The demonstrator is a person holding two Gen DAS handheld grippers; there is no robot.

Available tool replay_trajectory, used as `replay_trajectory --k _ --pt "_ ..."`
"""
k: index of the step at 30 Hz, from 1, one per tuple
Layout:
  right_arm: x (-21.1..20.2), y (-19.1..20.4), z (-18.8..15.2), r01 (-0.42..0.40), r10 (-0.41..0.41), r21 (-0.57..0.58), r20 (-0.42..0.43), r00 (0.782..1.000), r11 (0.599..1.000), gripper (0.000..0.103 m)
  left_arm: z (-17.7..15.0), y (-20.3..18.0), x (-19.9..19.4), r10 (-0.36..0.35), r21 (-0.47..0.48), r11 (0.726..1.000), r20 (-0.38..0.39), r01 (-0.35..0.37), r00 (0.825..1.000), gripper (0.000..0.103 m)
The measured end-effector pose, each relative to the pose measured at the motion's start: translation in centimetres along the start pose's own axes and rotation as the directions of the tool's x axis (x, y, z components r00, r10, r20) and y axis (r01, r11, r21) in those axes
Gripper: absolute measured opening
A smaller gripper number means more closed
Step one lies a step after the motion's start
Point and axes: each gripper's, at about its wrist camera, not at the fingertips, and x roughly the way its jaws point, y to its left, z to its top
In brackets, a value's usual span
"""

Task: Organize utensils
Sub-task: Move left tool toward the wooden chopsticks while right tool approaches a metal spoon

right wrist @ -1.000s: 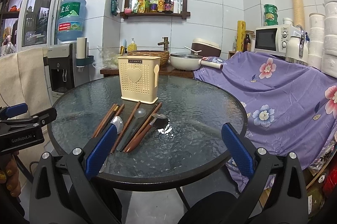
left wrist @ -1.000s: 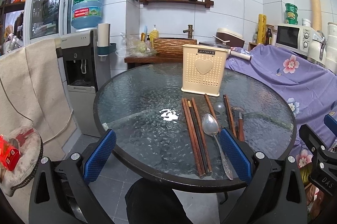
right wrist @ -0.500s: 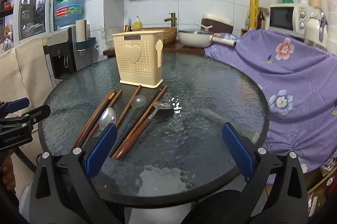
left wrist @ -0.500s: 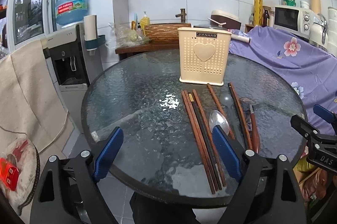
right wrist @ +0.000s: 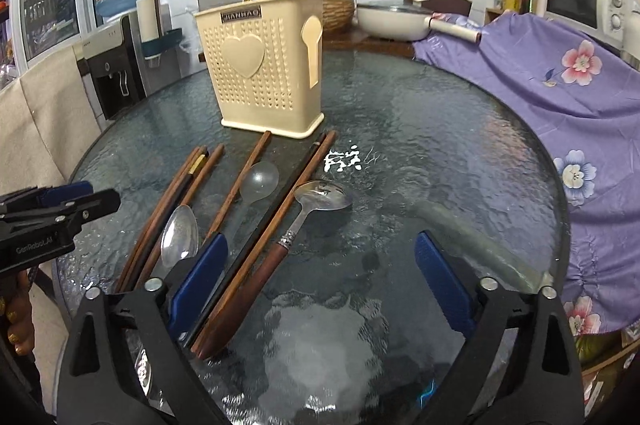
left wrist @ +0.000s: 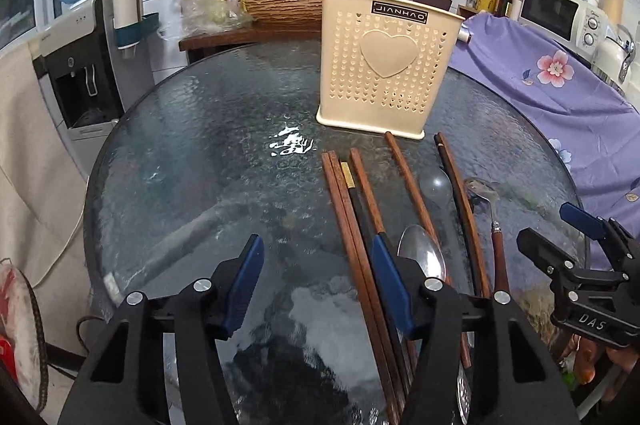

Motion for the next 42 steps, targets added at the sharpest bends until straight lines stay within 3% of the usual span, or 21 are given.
replay_trajectory --k 3,12,31,42 --pt "1.1 -0.2 0.4 0.0 0.0 0.009 -0.028 1.0 1.0 0.084 0.5 -0.3 1.0 -0.024 0.006 1.0 -0.02 0.024 1.0 0.052" --pt "3.8 -0.4 1.5 0.023 -0.019 0.032 -0.12 0.993 0.999 0.083 1.5 -0.3 4.1 -0.042 0.021 0.999 -0.084 0.044 0.996 0.048" --pt "5.2 0.0 1.7 0.056 -0.057 -0.006 -0.157 0.986 0.998 0.083 2.1 -0.2 6.0 0.001 0.073 0.997 -0.12 0.008 0.993 0.043" --pt "5.6 -0.1 1.5 0.048 -0.047 0.002 -0.174 0.984 0.999 0.083 1.8 1.3 5.5 -0.029 0.018 0.999 -0.124 0.031 0.992 0.043"
